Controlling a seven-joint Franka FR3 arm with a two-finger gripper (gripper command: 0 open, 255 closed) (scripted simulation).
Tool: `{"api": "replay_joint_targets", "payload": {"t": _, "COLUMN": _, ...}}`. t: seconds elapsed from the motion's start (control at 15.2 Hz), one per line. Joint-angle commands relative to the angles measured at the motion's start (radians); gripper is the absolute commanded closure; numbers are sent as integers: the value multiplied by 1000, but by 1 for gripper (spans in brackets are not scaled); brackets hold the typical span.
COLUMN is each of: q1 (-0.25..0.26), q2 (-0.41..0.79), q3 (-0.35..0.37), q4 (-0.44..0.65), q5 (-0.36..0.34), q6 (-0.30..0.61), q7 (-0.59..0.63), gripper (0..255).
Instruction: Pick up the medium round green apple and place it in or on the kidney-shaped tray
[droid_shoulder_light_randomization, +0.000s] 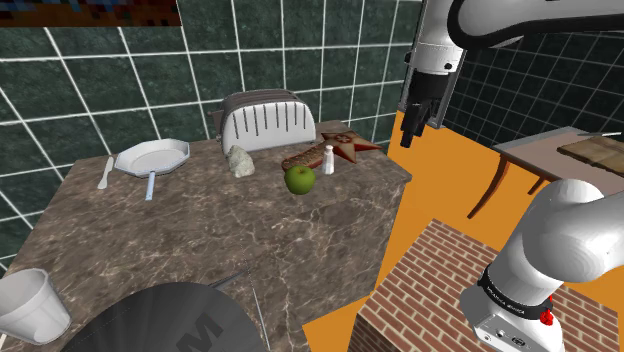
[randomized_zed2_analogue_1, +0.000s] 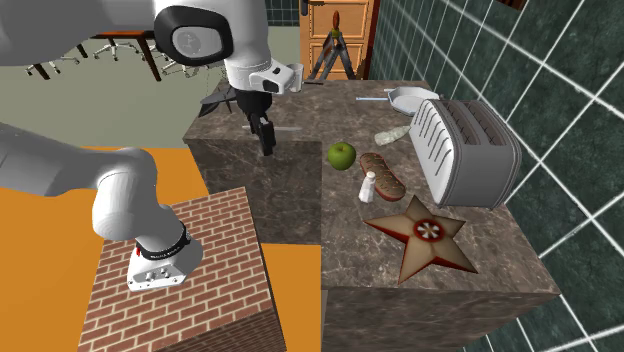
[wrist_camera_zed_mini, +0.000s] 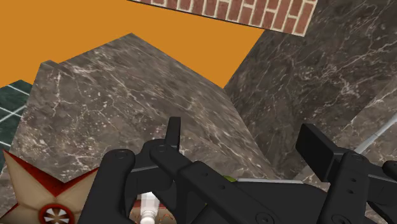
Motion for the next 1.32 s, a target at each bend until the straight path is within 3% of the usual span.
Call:
{"api": "replay_joint_targets", "payload": {"t": 0.0, "q1": 0, "q2": 0, "q3": 0, "q4": 0, "q5": 0, "q6": 0, "q7": 0, "gripper": 0}}
{"api": "replay_joint_targets", "payload": {"t": 0.66, "q1": 37, "q2": 338, "q3": 81, "q4": 104, "q5": -4, "q6": 290, "q7": 45, "gripper": 0}}
{"api": "replay_joint_targets", "payload": {"t": 1.25, "q1": 56, "q2": 663, "q3": 143, "q4": 308, "q5": -73, "q6": 456, "q7": 112, "gripper": 0}}
